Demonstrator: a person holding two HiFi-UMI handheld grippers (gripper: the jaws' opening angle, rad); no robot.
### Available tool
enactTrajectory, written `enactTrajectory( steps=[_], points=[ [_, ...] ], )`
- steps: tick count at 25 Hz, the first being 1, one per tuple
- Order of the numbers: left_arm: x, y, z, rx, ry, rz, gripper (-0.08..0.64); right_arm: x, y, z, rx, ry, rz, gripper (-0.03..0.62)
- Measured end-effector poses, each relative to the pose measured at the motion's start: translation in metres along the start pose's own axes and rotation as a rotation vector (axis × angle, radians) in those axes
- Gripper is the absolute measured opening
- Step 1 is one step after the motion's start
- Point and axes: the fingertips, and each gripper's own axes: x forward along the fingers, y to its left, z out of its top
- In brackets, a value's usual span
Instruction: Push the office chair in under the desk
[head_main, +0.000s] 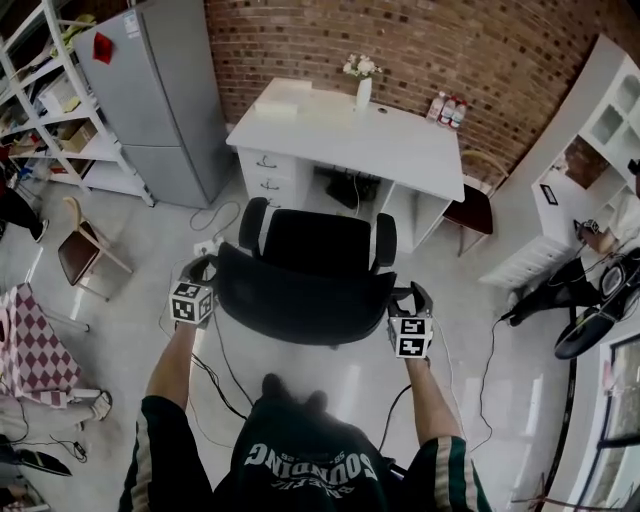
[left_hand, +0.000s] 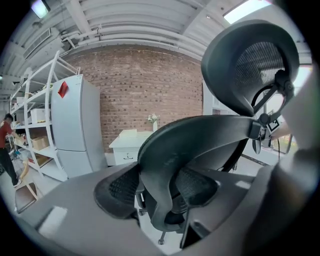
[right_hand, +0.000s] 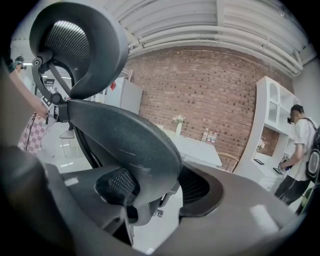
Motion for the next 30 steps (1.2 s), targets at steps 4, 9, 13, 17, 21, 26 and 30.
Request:
enactTrajectory(
  steps=[4,9,13,17,21,26,30],
  points=[
    [0.030,0.019,0.012,-0.005,-0.004,-0.018,0.227,0.023,-0.003,0.011,0.015,0.002,-0.023,0.256],
    [0.071,0.045,0.031,0.009,0.017,-0.054,0.227,0.052,-0.003,0.025,0.040,0.002,-0.063,0.256],
    [0.102,0.061,0.043,0.011,0.018,-0.077,0.227,0.076,-0.008,0.034,0.056,0.009,-0.098,0.256],
    [0.128,0.075,0.056,0.003,0.007,-0.092,0.227,0.097,-0.012,0.044,0.068,0.024,-0.118,0.256],
    [0.147,0.081,0.066,-0.004,-0.009,-0.099,0.227,0.109,-0.021,0.050,0.073,0.025,-0.153,0.256],
    [0.154,0.079,0.071,-0.013,-0.033,-0.116,0.227,0.113,-0.028,0.054,0.061,0.014,-0.159,0.253],
    [0.154,0.085,0.069,-0.011,-0.039,-0.124,0.229,0.114,-0.020,0.053,0.081,-0.004,-0.175,0.255]
  ],
)
